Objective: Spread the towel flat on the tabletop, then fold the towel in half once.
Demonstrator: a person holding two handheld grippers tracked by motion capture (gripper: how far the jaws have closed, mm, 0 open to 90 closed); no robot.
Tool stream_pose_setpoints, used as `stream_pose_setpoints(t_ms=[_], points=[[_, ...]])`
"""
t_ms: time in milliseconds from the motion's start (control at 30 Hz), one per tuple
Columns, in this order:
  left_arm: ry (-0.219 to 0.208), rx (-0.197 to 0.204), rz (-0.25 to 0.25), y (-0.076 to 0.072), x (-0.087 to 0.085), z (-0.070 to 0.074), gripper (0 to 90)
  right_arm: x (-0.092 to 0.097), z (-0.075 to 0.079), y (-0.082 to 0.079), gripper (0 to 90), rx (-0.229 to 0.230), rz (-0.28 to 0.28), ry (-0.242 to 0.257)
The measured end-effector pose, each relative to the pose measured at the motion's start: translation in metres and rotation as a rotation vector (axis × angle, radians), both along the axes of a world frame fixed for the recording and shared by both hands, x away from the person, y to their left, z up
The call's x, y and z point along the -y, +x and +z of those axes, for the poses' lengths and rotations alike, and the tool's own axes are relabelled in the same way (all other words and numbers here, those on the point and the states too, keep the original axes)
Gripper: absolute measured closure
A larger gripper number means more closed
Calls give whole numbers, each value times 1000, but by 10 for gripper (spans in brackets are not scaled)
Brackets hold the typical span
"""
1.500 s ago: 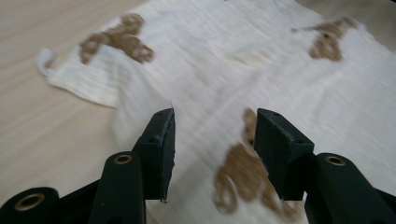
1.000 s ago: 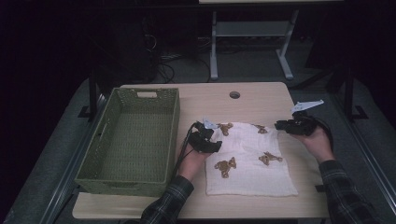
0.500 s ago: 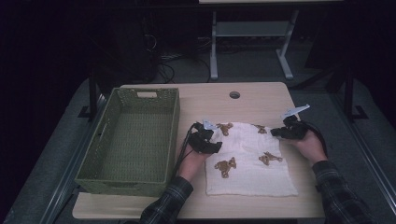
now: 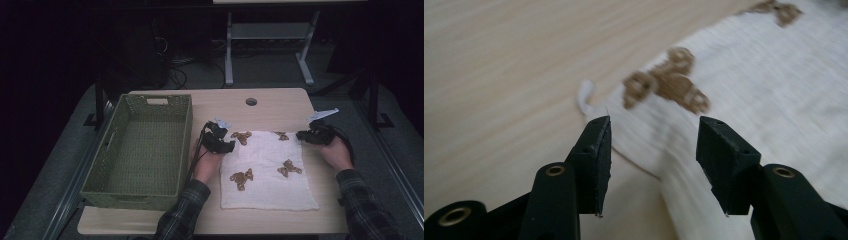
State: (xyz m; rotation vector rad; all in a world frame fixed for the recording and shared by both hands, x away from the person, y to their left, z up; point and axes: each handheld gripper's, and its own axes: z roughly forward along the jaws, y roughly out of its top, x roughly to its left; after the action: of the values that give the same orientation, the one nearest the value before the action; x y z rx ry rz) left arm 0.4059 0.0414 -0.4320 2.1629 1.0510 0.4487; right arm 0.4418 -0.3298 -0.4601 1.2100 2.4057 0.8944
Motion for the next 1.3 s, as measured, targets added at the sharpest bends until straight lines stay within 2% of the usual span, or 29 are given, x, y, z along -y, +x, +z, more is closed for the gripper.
stream_pose_setpoints(t_ms=[33, 100, 133, 200, 233, 300, 333, 367, 467, 533, 600, 633, 767, 933, 1067, 1133, 1167, 1200, 1233, 1300], points=[[0, 0, 0, 0, 0, 0, 480, 2, 3, 0, 777, 9, 2, 13], [5, 5, 29, 12, 2, -2, 481, 3, 5, 0, 767, 9, 0, 21], [2, 4, 43, 18, 2, -3, 485, 7, 8, 1, 745, 12, -2, 43], [24, -11, 72, 33, 4, -8, 486, 9, 9, 3, 730, 12, -2, 58], [24, -11, 72, 33, 4, -8, 486, 9, 9, 3, 730, 12, -2, 58], [45, -28, 98, 46, 3, -16, 487, 14, 10, 6, 722, 26, -4, 73], [45, -28, 98, 46, 3, -16, 487, 14, 10, 6, 722, 26, -4, 73], [54, -47, 100, 52, 4, -22, 487, 18, 12, 10, 721, 33, -19, 89], [61, -54, 99, 55, 6, -28, 493, 20, 11, 12, 720, 30, -31, 97], [47, -56, 113, 59, 4, -33, 503, 22, 8, 15, 719, 26, -37, 96], [45, -55, 114, 60, 3, -33, 522, 21, 7, 17, 716, 27, -34, 94], [61, -47, 117, 64, 3, -33, 527, 18, 4, 19, 714, 21, -25, 86], [80, -41, 123, 71, 5, -32, 558, 14, -2, 24, 713, -2, -19, 74], [75, -43, 119, 73, 6, -32, 618, 10, -7, 24, 716, -26, -22, 64], [47, -48, 96, 74, 4, -33, 673, 10, -9, 25, 725, -34, -21, 67], [30, -55, 86, 74, 3, -34, 749, 11, -10, 25, 742, -41, -25, 82], [16, -63, 75, 74, 4, -34, 749, 11, -10, 25, 756, -42, -26, 85], [13, -63, 71, 74, 4, -34, 818, 10, -10, 25, 813, -46, -22, 91], [16, -61, 67, 74, 4, -34, 841, 10, -11, 24, 854, -48, -13, 100], [8, -65, 69, 74, 4, -34, 849, 10, -10, 24, 861, -48, -14, 100]])
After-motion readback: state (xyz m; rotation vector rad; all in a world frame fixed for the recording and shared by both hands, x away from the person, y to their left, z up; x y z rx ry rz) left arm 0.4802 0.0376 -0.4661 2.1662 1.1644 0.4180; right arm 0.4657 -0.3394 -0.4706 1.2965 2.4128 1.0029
